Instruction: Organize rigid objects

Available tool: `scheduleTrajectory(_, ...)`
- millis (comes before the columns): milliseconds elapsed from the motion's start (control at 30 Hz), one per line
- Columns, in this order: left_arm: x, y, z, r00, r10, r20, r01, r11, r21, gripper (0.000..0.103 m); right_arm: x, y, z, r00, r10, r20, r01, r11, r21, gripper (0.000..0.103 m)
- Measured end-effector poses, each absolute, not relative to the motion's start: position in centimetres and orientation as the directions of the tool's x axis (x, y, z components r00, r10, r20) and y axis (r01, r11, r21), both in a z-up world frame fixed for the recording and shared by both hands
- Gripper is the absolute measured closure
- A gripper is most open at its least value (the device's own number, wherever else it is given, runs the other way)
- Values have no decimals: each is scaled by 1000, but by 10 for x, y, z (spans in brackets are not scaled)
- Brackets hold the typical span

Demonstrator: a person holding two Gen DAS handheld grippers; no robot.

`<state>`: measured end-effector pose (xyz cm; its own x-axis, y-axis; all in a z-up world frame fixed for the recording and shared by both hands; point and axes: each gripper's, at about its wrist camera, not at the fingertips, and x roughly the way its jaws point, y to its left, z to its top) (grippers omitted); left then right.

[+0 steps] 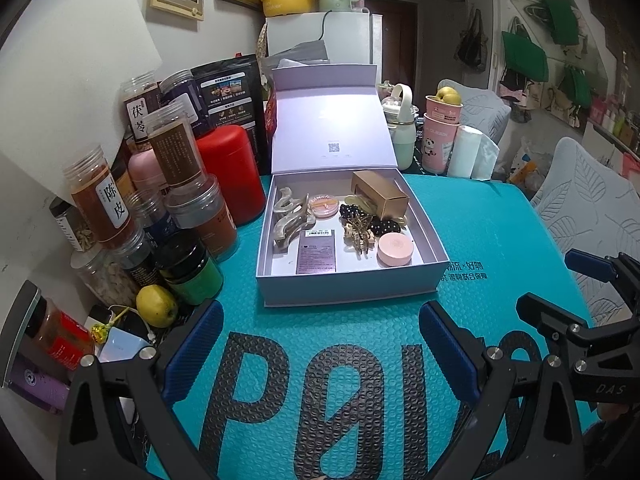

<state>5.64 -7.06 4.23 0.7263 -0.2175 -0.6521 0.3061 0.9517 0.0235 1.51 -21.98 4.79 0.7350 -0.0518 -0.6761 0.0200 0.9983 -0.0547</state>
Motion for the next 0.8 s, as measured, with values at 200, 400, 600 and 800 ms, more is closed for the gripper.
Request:
scheduleTrajectory(200,55,-69,43,727,-216,-652,304,952,24,3,15,-217,49,735,-48,-676,14,998,-56,7)
scheduleTrajectory(400,55,-66,44,730,-213,-650,296,955,19,3,15,-214,51,737,-47,-674,12,998,-56,7)
scheduleTrajectory(600,55,-65,45,729,-215,-650,297,955,17,3,15,-213,52,737,-48,-675,13,998,-57,7)
scheduleTrajectory(800,56,-66,43,732,-206,-649,295,955,30,3,12,-213,55,746,-45,-664,5,998,-62,7)
